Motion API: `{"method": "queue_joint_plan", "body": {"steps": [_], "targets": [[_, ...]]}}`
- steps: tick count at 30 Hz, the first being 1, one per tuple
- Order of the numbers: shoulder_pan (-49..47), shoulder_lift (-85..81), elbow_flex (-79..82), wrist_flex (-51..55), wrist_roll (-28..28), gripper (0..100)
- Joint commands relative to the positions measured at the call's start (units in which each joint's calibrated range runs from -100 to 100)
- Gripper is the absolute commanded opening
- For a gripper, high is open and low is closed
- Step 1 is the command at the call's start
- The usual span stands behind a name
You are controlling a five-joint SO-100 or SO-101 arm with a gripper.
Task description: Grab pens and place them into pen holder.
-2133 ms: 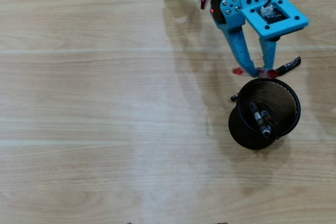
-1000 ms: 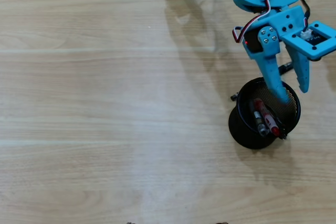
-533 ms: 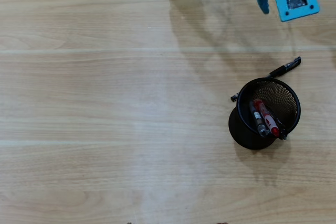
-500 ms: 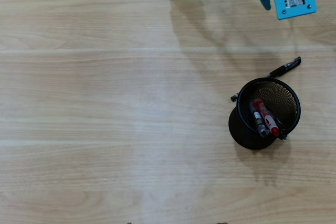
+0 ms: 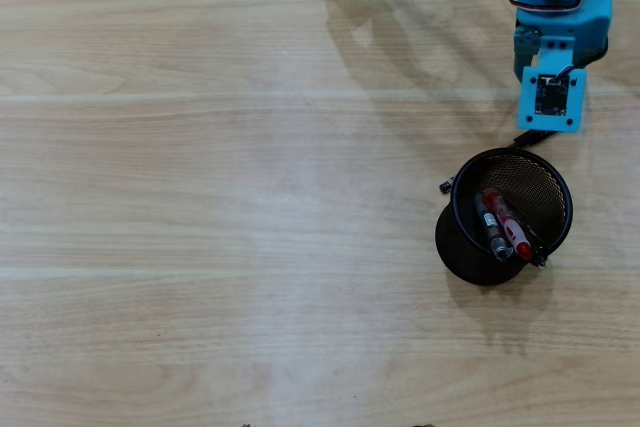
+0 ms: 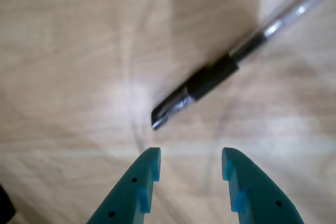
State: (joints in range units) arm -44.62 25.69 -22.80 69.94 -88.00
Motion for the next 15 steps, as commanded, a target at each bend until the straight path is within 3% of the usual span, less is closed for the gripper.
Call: {"method": "queue_joint_plan", "body": {"steps": [1,15], "targets": [[3.25,3.14,-1.51,-6.73,-0.34,14],[6.55,10.66,-1.51,-11.71,-0.34,14]]}}
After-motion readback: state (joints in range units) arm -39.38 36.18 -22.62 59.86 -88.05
